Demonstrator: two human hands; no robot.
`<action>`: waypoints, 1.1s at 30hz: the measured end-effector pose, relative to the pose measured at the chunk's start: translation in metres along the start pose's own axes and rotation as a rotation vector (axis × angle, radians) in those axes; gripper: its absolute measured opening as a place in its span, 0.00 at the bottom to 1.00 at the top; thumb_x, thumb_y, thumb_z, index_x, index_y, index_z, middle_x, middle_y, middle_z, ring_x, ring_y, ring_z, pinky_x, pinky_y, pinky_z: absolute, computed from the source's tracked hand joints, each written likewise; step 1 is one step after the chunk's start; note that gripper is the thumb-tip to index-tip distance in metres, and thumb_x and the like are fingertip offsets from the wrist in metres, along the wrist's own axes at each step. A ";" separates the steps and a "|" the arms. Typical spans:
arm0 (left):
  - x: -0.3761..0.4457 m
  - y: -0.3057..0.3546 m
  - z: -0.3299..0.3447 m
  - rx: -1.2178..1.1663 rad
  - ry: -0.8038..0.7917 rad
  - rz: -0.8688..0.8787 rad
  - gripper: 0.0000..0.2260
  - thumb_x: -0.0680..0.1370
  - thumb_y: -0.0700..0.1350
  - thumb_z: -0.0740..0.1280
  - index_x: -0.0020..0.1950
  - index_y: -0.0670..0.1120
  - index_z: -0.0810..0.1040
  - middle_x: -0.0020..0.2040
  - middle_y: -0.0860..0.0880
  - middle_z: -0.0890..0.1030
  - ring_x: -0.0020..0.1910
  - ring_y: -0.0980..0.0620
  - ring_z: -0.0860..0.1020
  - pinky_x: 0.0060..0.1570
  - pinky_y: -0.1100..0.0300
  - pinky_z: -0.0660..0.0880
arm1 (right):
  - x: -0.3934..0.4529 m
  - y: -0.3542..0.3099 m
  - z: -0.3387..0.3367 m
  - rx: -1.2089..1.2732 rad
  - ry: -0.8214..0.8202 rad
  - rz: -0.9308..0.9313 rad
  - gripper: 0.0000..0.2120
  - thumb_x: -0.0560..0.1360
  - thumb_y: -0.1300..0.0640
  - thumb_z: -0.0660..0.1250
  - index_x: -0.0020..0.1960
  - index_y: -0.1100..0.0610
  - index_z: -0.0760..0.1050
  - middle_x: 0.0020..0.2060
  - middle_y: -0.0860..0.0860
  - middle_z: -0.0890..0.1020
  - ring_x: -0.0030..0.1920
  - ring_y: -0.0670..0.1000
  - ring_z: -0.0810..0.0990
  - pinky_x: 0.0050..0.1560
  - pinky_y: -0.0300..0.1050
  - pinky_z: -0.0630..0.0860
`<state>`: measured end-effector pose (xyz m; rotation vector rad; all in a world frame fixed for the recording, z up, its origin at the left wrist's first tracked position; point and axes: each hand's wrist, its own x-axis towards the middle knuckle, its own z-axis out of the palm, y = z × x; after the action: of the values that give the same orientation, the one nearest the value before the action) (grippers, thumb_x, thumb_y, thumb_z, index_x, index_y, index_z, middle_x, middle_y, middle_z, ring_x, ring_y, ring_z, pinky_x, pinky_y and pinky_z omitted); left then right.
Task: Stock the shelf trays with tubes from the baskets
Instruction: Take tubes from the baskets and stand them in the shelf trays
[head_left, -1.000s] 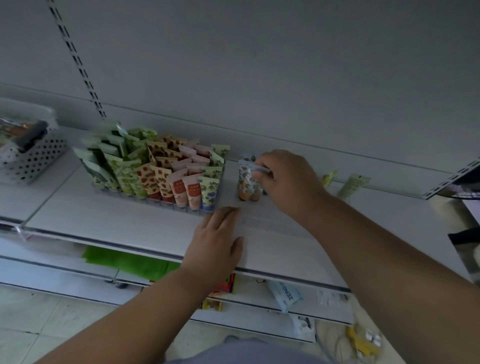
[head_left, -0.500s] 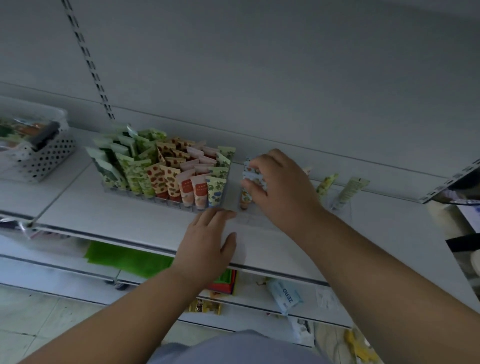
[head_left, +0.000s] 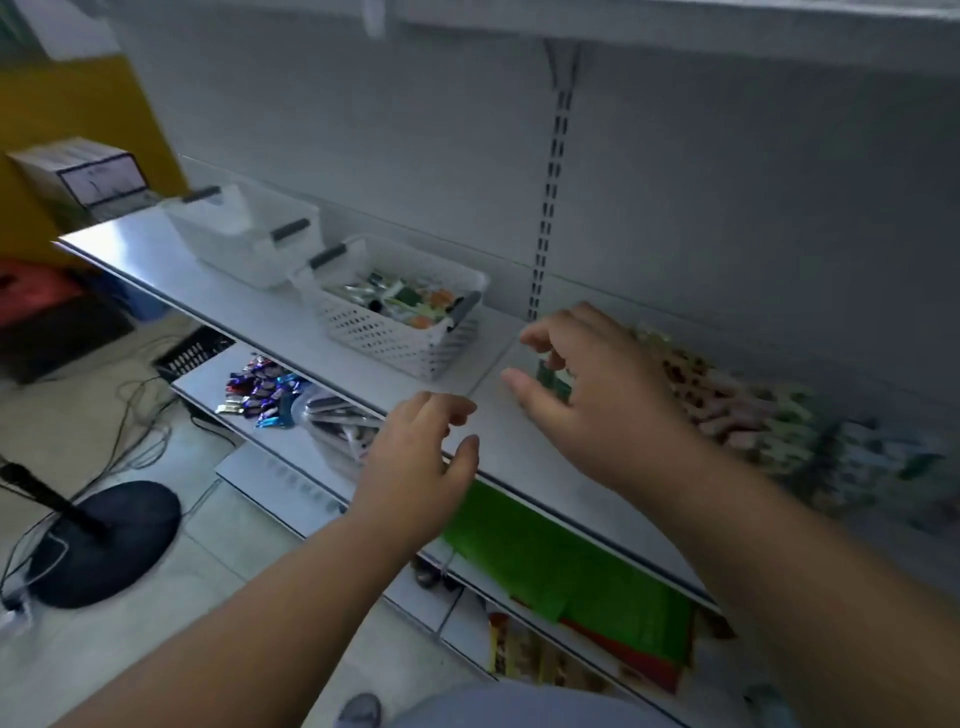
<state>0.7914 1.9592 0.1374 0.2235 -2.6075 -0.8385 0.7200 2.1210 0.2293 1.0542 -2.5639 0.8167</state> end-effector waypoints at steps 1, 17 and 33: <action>0.008 -0.019 -0.012 -0.002 -0.003 0.010 0.13 0.76 0.48 0.66 0.60 0.51 0.75 0.52 0.56 0.74 0.51 0.56 0.73 0.53 0.55 0.74 | 0.014 -0.012 0.015 -0.005 0.005 0.001 0.14 0.76 0.46 0.67 0.58 0.52 0.75 0.47 0.42 0.69 0.48 0.41 0.68 0.46 0.35 0.62; 0.124 -0.159 -0.087 -0.084 -0.046 0.136 0.10 0.76 0.45 0.67 0.56 0.52 0.79 0.50 0.55 0.77 0.48 0.56 0.73 0.49 0.60 0.70 | 0.174 -0.026 0.137 -0.101 -0.226 0.276 0.11 0.77 0.53 0.65 0.58 0.55 0.74 0.46 0.49 0.76 0.45 0.50 0.75 0.45 0.43 0.71; 0.231 -0.198 -0.096 -0.241 -0.159 0.334 0.07 0.76 0.45 0.67 0.54 0.51 0.79 0.48 0.57 0.77 0.48 0.52 0.77 0.46 0.54 0.77 | 0.227 -0.009 0.160 -0.381 -0.468 0.409 0.11 0.70 0.51 0.72 0.46 0.58 0.77 0.45 0.58 0.79 0.44 0.57 0.78 0.41 0.45 0.73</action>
<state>0.6264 1.6877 0.1657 -0.3491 -2.5504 -1.0680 0.5629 1.8930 0.1993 0.6687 -3.2162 0.1333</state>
